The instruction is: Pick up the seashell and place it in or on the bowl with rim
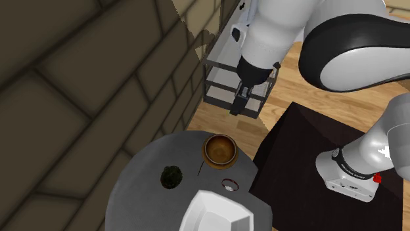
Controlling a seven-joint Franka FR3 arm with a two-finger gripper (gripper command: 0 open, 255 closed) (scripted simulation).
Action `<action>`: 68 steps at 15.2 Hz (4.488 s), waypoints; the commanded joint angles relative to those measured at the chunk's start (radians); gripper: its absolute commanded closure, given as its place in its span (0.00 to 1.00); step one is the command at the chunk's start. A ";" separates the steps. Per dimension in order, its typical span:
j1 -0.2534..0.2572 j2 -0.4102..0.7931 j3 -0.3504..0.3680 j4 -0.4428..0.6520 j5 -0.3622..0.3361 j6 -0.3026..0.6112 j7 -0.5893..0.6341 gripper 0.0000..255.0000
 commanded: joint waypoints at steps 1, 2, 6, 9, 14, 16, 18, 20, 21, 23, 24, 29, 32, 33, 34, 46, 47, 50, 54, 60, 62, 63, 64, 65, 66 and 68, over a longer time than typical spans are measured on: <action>0.012 0.069 0.021 0.013 -0.003 0.048 0.001 0.00; 0.017 0.103 0.031 0.021 -0.006 0.070 0.001 0.00; 0.037 0.241 0.068 0.063 -0.030 0.148 0.006 0.00; 0.052 0.347 0.092 0.104 -0.058 0.199 0.016 0.00; 0.085 0.527 0.121 0.189 -0.126 0.265 0.043 0.00; 0.103 0.600 0.127 0.230 -0.157 0.285 0.055 0.00; 0.123 0.672 0.129 0.273 -0.189 0.301 0.067 0.00; 0.146 0.744 0.129 0.320 -0.219 0.313 0.077 0.00; 0.158 0.780 0.128 0.345 -0.234 0.318 0.082 0.00; 0.183 0.852 0.125 0.397 -0.262 0.325 0.089 0.00; 0.197 0.887 0.123 0.424 -0.274 0.327 0.091 0.00; 0.255 1.038 0.113 0.549 -0.321 0.327 0.095 0.00; 0.261 1.069 0.104 0.554 -0.330 0.352 0.100 0.00; 0.264 1.080 0.102 0.557 -0.333 0.360 0.102 0.00; 0.266 1.091 0.099 0.559 -0.335 0.369 0.104 0.00; 0.272 1.118 0.092 0.566 -0.342 0.389 0.108 1.00; 0.272 1.118 0.092 0.566 -0.342 0.389 0.108 1.00; 0.272 1.118 0.092 0.566 -0.342 0.389 0.108 1.00; 0.272 1.118 0.092 0.566 -0.342 0.389 0.108 1.00; 0.268 1.172 0.031 0.654 -0.401 0.453 0.090 0.00; 0.269 1.193 0.019 0.676 -0.411 0.468 0.088 0.00; 0.270 1.205 0.017 0.683 -0.413 0.474 0.089 0.00; 0.272 1.218 0.014 0.690 -0.415 0.480 0.090 0.00; 0.274 1.230 0.012 0.697 -0.416 0.485 0.091 0.00; 0.275 1.243 0.010 0.705 -0.418 0.491 0.092 0.00; 0.278 1.268 0.005 0.720 -0.421 0.501 0.093 0.00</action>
